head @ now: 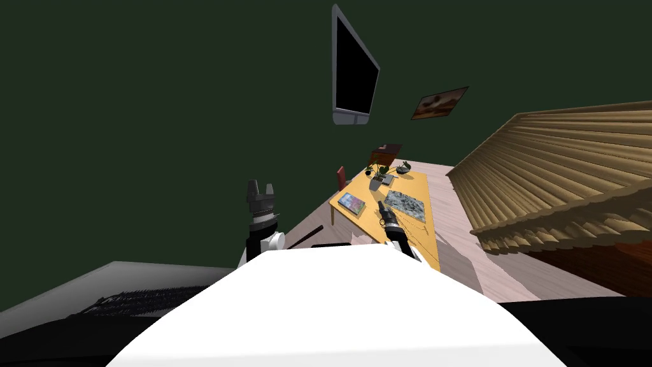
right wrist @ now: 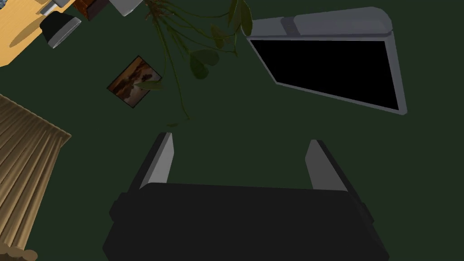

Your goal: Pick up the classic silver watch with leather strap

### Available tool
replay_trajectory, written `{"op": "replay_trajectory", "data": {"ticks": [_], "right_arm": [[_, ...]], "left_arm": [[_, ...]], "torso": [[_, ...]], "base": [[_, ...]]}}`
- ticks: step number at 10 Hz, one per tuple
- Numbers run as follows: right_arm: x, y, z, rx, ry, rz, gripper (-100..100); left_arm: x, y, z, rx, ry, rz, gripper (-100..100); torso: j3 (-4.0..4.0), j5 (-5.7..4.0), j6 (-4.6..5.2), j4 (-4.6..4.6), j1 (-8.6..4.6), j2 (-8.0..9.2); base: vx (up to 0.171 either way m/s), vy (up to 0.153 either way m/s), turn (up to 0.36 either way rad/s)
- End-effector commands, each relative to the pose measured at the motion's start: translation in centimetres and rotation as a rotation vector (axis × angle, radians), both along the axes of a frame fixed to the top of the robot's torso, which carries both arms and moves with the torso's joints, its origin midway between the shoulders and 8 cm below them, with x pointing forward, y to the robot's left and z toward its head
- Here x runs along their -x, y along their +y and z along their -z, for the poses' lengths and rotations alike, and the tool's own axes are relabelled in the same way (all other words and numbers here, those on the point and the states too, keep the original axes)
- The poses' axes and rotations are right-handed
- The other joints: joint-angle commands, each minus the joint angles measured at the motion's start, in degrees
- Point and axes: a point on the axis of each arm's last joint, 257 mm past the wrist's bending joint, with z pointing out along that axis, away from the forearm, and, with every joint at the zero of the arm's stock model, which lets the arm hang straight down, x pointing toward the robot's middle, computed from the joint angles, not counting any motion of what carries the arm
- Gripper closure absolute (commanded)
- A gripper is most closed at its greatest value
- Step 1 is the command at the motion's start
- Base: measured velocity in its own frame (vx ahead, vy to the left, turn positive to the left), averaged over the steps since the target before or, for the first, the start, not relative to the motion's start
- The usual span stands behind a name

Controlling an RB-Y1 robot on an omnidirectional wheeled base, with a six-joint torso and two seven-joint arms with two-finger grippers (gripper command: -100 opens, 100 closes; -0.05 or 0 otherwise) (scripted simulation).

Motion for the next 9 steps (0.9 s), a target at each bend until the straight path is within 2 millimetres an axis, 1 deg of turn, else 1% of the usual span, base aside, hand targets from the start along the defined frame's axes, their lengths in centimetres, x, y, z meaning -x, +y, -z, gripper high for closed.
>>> {"op": "replay_trajectory", "data": {"ticks": [1, 2, 3, 4, 6, 7, 8, 9], "right_arm": [[0.3, -0.8, 1.4, 0.023, 0.036, 0.018, -100], [0.5, -2.0, 2.4, 0.067, 0.071, 0.042, -100], [0.9, -2.2, 3.5, 0.064, 0.094, 0.048, -100], [1.2, -3.3, 4.3, 0.104, 0.125, 0.069, -100], [1.9, -3.6, 5.9, 0.100, 0.163, 0.078, -100], [2.1, -4.7, 6.4, 0.147, 0.191, 0.098, -100], [2.7, -4.8, 7.6, 0.139, 0.217, 0.103, -100], [2.8, -4.9, 7.8, 0.137, 0.221, 0.104, -100]], "left_arm": [[0.0, 0.0, 0.0, 0.000, 0.000, 0.000, 0], [0.0, 0.0, 0.0, 0.000, 0.000, 0.000, 0], [0.0, 0.0, 0.0, 0.000, 0.000, 0.000, 0], [0.0, 0.0, 0.0, 0.000, 0.000, 0.000, 0], [0.0, 0.0, 0.0, 0.000, 0.000, 0.000, 0], [0.0, 0.0, 0.0, 0.000, 0.000, 0.000, 0], [0.0, 0.0, 0.0, 0.000, 0.000, 0.000, 0], [0.0, 0.0, 0.0, 0.000, 0.000, 0.000, 0]], "torso": [[0.00, 0.00, 0.00, 0.00, 0.00, 0.00], [-0.01, -0.01, 0.02, -0.01, 0.00, -0.01], [-0.01, 0.00, 0.01, -0.01, -0.01, -0.02], [-0.01, -0.01, 0.02, -0.01, -0.02, -0.01], [-0.01, 0.00, 0.03, -0.01, -0.02, -0.01], [0.01, -0.01, 0.03, 0.00, -0.01, 0.02], [0.01, 0.00, 0.01, 0.00, 0.00, 0.02], [0.00, 0.00, 0.03, 0.00, -0.01, 0.01]], "base": [[0.015, 0.002, 0.051], [0.020, 0.002, 0.090], [0.017, -0.002, 0.039], [0.016, -0.001, 0.083], [0.011, -0.003, 0.017], [0.010, 0.002, 0.077], [0.013, -0.002, 0.048], [0.007, -0.001, -0.005]]}}
